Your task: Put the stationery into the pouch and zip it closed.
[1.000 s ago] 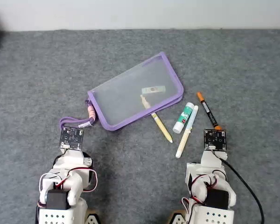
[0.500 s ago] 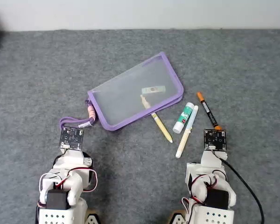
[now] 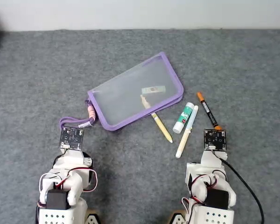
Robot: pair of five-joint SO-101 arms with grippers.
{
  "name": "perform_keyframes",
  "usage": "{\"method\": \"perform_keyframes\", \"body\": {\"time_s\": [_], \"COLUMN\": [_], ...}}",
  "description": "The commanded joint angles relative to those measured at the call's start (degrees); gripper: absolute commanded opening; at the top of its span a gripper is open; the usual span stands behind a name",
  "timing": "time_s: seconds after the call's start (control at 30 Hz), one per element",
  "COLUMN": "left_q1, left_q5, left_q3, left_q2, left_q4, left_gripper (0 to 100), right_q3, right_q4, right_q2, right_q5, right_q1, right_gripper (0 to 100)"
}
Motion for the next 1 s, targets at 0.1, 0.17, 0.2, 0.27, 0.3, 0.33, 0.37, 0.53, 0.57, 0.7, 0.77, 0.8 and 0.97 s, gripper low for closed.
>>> {"method": "perform_keyframes", "body": {"time_s": [0.1, 0.17, 0.2, 0.27, 0.3, 0.33, 0.37, 0.53, 0.57, 0.7, 0.77, 0.8, 0.97], "left_q1": [-2.73, -3.08, -3.16, -3.16, -3.16, -3.16, -3.08, -2.64, -2.64, -1.85, -0.79, 0.09, 6.59], "left_q5": [-7.82, -10.99, -11.87, -11.43, -10.46, -10.11, -10.20, -13.54, -13.54, -13.54, -13.54, -13.54, -13.71], "left_q3": [-9.01, -9.98, -10.59, -13.67, -15.52, -17.19, -18.68, -25.10, -27.21, -35.74, -39.87, -41.89, -50.95], "left_q2": [-0.62, -0.62, -0.62, -0.18, -0.09, 0.26, 1.41, 17.32, 21.71, 39.12, 46.95, 50.64, 67.16], "left_q4": [-4.40, -8.97, -10.90, -12.40, -12.31, -11.87, -11.16, -13.27, -13.36, -13.01, -12.22, -11.69, -11.43], "left_gripper": [1, 1, 1, 1, 1, 1, 1, 2, 3, 13, 20, 23, 31], "right_q3": [0.97, 0.97, 0.97, 0.97, 0.97, 0.97, 0.97, 0.97, 0.97, 0.97, 0.97, 0.97, 0.97], "right_q4": [0.22, 0.22, 0.22, 0.22, 0.22, 0.22, 0.22, 0.22, 0.22, 0.22, 0.22, 0.22, 0.22], "right_q2": [-0.84, -0.84, -0.84, -0.84, -0.84, -0.84, -0.84, -0.84, -0.84, -0.84, -0.84, -0.84, -0.84], "right_q5": [0.53, 0.53, 0.53, 0.53, 0.53, 0.53, 0.53, 0.53, 0.53, 0.53, 0.53, 0.53, 0.53], "right_q1": [-0.57, -0.57, -0.57, -0.57, -0.57, -0.57, -0.57, -0.57, -0.57, -0.57, -0.57, -0.57, -0.57], "right_gripper": [0.9, 0.9, 0.9, 0.9, 0.9, 0.9, 0.9, 0.9, 0.9, 0.9, 0.9, 0.9, 0.9]}}
